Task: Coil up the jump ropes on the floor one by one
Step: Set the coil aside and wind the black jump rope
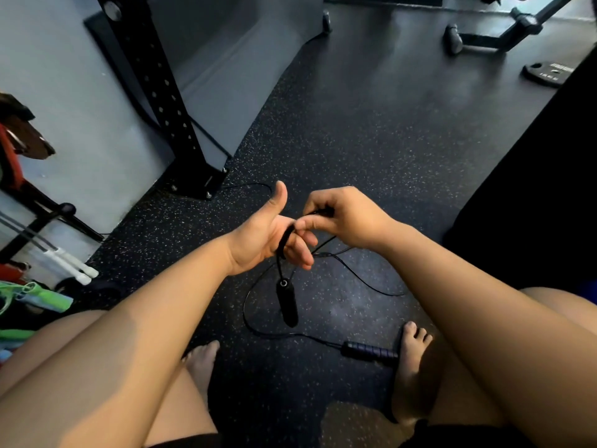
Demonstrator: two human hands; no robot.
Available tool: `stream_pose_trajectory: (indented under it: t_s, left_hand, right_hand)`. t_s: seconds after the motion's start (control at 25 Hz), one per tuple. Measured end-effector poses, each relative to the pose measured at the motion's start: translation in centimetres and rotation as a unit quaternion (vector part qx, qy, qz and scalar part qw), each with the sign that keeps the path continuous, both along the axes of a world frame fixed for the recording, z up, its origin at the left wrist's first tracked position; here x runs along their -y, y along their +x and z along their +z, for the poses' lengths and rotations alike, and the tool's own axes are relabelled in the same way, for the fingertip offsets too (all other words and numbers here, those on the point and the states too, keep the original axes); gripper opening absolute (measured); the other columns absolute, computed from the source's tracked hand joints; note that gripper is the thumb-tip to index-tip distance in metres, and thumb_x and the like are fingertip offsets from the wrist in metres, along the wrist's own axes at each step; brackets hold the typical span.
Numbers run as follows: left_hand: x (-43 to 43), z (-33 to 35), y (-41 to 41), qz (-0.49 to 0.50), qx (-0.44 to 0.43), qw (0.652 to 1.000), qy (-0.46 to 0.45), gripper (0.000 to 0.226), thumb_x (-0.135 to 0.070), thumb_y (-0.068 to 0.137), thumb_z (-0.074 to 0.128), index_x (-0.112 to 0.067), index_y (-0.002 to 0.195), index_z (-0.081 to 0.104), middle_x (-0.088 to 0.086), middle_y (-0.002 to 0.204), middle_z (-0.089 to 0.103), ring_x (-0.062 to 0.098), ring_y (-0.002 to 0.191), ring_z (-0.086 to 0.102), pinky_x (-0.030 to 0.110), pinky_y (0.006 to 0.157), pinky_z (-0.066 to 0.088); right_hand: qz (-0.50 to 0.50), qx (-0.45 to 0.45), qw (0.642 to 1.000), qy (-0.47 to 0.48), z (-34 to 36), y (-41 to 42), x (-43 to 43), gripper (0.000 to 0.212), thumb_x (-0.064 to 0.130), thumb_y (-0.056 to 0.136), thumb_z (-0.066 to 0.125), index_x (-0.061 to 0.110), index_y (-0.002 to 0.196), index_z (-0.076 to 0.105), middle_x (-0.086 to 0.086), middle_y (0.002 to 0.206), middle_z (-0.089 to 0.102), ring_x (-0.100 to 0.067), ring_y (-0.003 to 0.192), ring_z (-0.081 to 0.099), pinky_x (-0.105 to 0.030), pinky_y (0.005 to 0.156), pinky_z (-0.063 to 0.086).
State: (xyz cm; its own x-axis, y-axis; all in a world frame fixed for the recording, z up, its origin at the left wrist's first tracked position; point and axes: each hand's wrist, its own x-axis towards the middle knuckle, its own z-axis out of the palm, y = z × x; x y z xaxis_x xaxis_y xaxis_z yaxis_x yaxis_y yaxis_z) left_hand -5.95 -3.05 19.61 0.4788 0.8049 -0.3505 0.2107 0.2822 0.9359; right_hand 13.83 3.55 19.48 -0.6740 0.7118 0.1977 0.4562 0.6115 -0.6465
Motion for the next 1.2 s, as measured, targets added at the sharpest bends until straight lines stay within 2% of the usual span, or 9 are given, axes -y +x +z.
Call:
stream_pose_trajectory:
  t_s: [0.2,0.32,0.44,0.56,0.76,0.84,0.96,1.08,1.2]
  left_hand:
    - [-0.1,1.0,0.1,0.066,0.134,0.988,-0.035,0.112,-0.091,0.071,0.006,0.0,0.098,0.065,0.013,0.074,0.072,0.032,0.077,0.071,0.04,0.09,0.054]
    - [-0.1,1.1,0.0,0.087,0.237,0.966,-0.049,0.125,-0.097,0.068,0.004,0.002,0.115,0.064,0.014,0.095,0.074,0.033,0.097,0.069,0.04,0.099,0.05]
    - [-0.1,1.1,-0.3,0.106,0.314,0.942,-0.051,0.134,-0.1,0.065,0.006,0.005,0.136,0.05,0.023,0.126,0.065,0.039,0.123,0.059,0.046,0.113,0.039]
    - [-0.4,1.2,-0.8,0.159,0.341,0.926,-0.021,0.136,-0.099,0.067,0.003,0.006,0.145,0.041,0.025,0.145,0.055,0.037,0.139,0.051,0.045,0.12,0.031]
    - [-1.3,1.1,-2.2,0.254,0.333,0.908,0.019,0.136,-0.097,0.069,-0.001,0.006,0.157,0.016,0.018,0.147,0.057,0.031,0.143,0.047,0.046,0.123,0.022]
    - [-1.6,0.7,-2.5,0.276,0.282,0.918,0.037,0.133,-0.094,0.07,-0.001,0.005,0.157,0.016,0.017,0.148,0.056,0.03,0.146,0.043,0.046,0.125,0.018]
    - [-1.7,0.1,-1.9,0.262,0.137,0.954,0.054,0.121,-0.086,0.07,-0.004,-0.007,0.149,0.042,0.017,0.153,0.05,0.027,0.148,0.039,0.047,0.128,0.012]
    - [-1.1,-0.5,-1.1,0.135,0.062,0.988,0.039,0.119,-0.101,0.062,0.004,-0.022,0.111,0.078,0.016,0.143,0.059,0.021,0.139,0.048,0.049,0.126,0.02]
    - [-0.4,-0.5,-0.4,0.002,0.06,0.998,0.026,0.12,-0.107,0.05,0.027,-0.016,0.11,0.077,0.012,0.122,0.072,0.02,0.122,0.065,0.037,0.111,0.042]
  right_hand:
    - [-0.073,-0.061,0.991,-0.097,-1.8,0.5,-0.5,0.033,0.039,0.099,0.059,0.015,0.076,0.064,0.007,0.06,0.048,-0.006,0.057,0.042,-0.028,0.057,0.037]
    - [-0.095,-0.098,0.971,-0.195,-3.4,-0.3,0.2,0.037,0.04,0.104,0.048,0.014,0.085,0.067,-0.001,0.064,0.052,-0.014,0.058,0.047,-0.031,0.057,0.04]
    - [-0.09,-0.115,0.947,-0.287,-3.9,-1.7,1.8,0.039,0.029,0.108,0.039,0.005,0.087,0.062,-0.015,0.065,0.047,-0.022,0.057,0.042,-0.03,0.053,0.036]
    - [-0.072,-0.067,0.945,-0.313,-3.9,-2.7,2.4,0.042,0.033,0.109,0.037,0.008,0.089,0.065,-0.009,0.061,0.052,-0.018,0.054,0.048,-0.026,0.054,0.042]
    - [0.004,0.126,0.967,-0.223,-3.5,-3.0,3.2,0.036,0.032,0.108,0.04,0.008,0.102,0.067,0.007,0.064,0.06,-0.006,0.057,0.055,-0.017,0.058,0.043]
    - [0.039,0.159,0.975,-0.15,-2.7,-3.2,3.6,0.033,0.03,0.107,0.043,0.007,0.1,0.065,0.009,0.064,0.057,0.0,0.055,0.054,-0.013,0.056,0.04]
    - [0.061,0.144,0.987,-0.041,-1.1,-3.1,3.3,0.034,0.033,0.105,0.046,0.008,0.098,0.068,0.002,0.072,0.061,-0.014,0.067,0.058,-0.027,0.066,0.045]
    - [0.055,0.097,0.993,0.026,0.6,-2.6,2.5,0.028,0.033,0.103,0.052,0.014,0.099,0.072,0.005,0.083,0.069,-0.012,0.07,0.059,-0.029,0.069,0.046]
    - [0.034,0.054,0.997,0.053,1.2,-1.8,1.5,0.027,0.038,0.099,0.06,0.016,0.094,0.073,0.012,0.076,0.066,-0.006,0.065,0.058,-0.024,0.063,0.046]
